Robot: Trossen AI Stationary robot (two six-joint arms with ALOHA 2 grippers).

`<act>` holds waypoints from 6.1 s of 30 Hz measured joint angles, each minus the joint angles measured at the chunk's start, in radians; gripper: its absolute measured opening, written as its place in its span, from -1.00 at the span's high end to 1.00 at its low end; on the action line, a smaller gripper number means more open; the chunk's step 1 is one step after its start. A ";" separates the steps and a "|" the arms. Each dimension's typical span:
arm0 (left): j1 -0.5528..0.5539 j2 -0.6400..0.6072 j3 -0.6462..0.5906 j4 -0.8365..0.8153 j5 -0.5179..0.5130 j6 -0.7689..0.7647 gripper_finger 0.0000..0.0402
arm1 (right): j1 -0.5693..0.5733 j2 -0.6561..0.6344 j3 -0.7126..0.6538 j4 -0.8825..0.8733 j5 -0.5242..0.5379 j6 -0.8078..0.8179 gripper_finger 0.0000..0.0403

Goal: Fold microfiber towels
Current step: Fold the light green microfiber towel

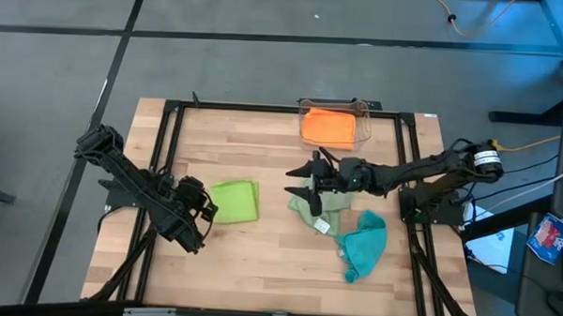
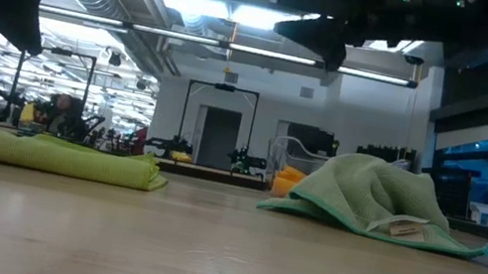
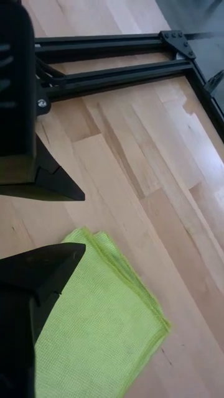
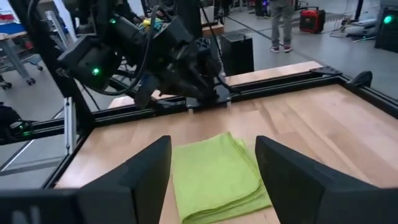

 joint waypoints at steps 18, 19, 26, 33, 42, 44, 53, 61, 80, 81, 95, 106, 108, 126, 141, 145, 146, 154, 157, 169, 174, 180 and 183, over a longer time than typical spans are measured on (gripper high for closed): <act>0.000 0.000 0.000 0.013 0.001 0.015 0.44 | -0.003 0.104 0.097 0.065 0.100 -0.048 -0.17; 0.000 0.000 0.000 0.018 0.002 0.015 0.44 | -0.003 0.104 0.106 0.065 0.124 -0.037 -0.17; 0.000 0.000 0.000 0.023 0.002 0.015 0.44 | -0.045 0.103 0.147 -0.154 0.255 0.189 -0.17; 0.000 0.000 0.000 0.024 0.003 0.017 0.44 | -0.120 0.170 0.147 -0.218 0.114 0.405 -0.17; 0.000 0.000 0.000 0.025 0.001 0.017 0.44 | -0.184 0.547 0.414 -0.230 -0.158 0.476 -0.17; 0.000 0.000 0.000 0.025 0.001 0.017 0.44 | -0.190 0.599 0.496 -0.295 -0.200 0.473 -0.17; 0.000 0.000 0.000 0.023 0.000 0.017 0.44 | -0.187 0.715 0.686 -0.527 -0.221 0.396 -0.17; 0.000 0.000 0.000 0.022 -0.004 0.025 0.44 | -0.166 0.734 0.697 -0.526 -0.229 0.373 -0.17; 0.000 0.000 0.000 0.023 -0.004 0.027 0.44 | -0.153 0.756 0.711 -0.475 -0.207 0.346 -0.17; 0.000 0.000 0.000 0.023 -0.004 0.027 0.44 | -0.151 0.756 0.711 -0.480 -0.207 0.344 -0.17; 0.000 0.000 0.000 0.023 -0.004 0.025 0.44 | -0.126 0.756 0.711 -0.451 -0.197 0.318 0.04; 0.000 0.000 0.000 0.024 -0.004 0.024 0.44 | -0.127 0.756 0.710 -0.450 -0.102 0.266 0.09; 0.000 0.000 0.000 0.024 -0.004 0.023 0.44 | -0.127 0.756 0.710 -0.448 -0.105 0.266 0.08; 0.000 0.000 0.000 0.024 -0.004 0.022 0.44 | -0.126 0.756 0.710 -0.449 -0.146 0.262 0.22; 0.000 0.000 0.000 0.023 -0.003 0.026 0.44 | -0.120 0.768 0.710 -0.426 -0.123 0.236 0.33; 0.000 0.000 0.000 0.023 -0.003 0.026 0.44 | -0.120 0.768 0.710 -0.430 -0.120 0.233 0.33; 0.000 0.000 0.000 0.023 -0.003 0.027 0.44 | -0.120 0.768 0.710 -0.428 -0.120 0.234 0.33; 0.000 0.000 0.000 0.023 -0.003 0.027 0.44 | -0.120 0.768 0.710 -0.426 -0.119 0.233 0.67; 0.000 0.000 0.000 0.023 -0.003 0.027 0.44 | -0.120 0.768 0.710 -0.426 -0.118 0.233 0.90; 0.000 0.000 0.000 0.024 -0.003 0.027 0.44 | -0.120 0.758 0.710 -0.421 -0.117 0.207 0.97; 0.000 0.000 0.000 0.024 -0.004 0.027 0.44 | -0.120 0.737 0.710 -0.449 -0.117 0.219 0.98; 0.000 0.000 0.000 0.024 -0.003 0.027 0.44 | -0.111 0.707 0.710 -0.510 -0.084 0.244 0.99; 0.000 0.000 0.000 0.025 -0.004 0.027 0.44 | -0.103 0.707 0.710 -0.549 -0.060 0.266 0.99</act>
